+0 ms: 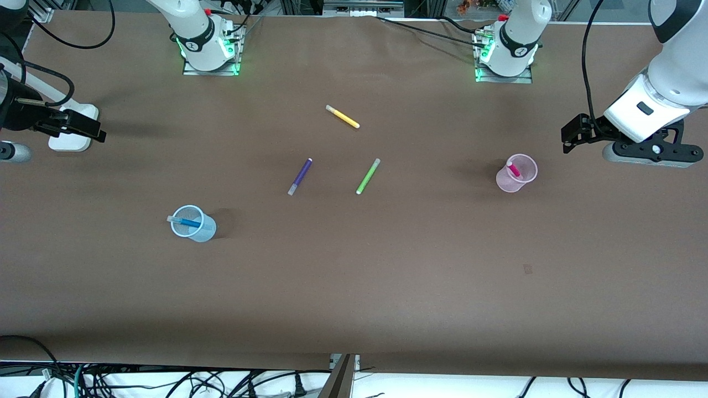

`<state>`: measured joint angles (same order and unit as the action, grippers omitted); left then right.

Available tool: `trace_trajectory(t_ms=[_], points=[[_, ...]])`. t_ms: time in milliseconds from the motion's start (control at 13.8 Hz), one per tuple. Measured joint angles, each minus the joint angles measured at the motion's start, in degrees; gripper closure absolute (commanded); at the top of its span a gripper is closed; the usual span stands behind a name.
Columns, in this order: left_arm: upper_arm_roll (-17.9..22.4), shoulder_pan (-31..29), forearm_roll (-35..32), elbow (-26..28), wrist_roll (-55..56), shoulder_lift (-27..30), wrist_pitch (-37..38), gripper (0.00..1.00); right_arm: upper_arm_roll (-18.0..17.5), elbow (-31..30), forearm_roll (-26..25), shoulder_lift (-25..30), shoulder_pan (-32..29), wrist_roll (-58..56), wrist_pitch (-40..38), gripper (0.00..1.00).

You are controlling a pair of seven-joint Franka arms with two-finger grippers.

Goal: Place pink and blue markers in matching cups

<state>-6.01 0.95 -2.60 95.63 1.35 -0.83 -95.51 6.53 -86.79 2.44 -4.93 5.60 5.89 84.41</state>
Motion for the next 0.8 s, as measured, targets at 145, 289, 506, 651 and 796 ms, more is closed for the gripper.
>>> trace_trajectory(t_ms=[145, 289, 506, 651, 796], points=[[0.0, -0.05, 0.0, -0.04, 0.0, -0.06, 0.65, 0.0, 0.0, 0.0, 0.0, -0.04, 0.0, 0.0, 0.0, 0.0], [0.04, -0.39, 0.0, -0.08, 0.0, -0.12, 1.16, 0.0, 0.0, 0.0, 0.0, -0.05, 0.0, -0.01, 0.0, 0.0], [0.13, -1.03, 0.0, -0.08, -0.02, -0.28, 2.67, 0.0, 0.0, 0.0, 0.0, -0.06, 0.0, -0.01, 0.0, 0.0], [0.11, -1.05, 0.0, -0.1, -0.02, -0.3, 3.08, 0.0, 0.0, 0.0, 0.0, -0.06, 0.0, -0.01, 0.0, 0.0], [0.1, -1.06, 0.0, -0.18, -0.02, -0.3, 3.1, 0.0, 0.0, 0.0, 0.0, -0.06, 0.0, -0.01, 0.0, 0.0]])
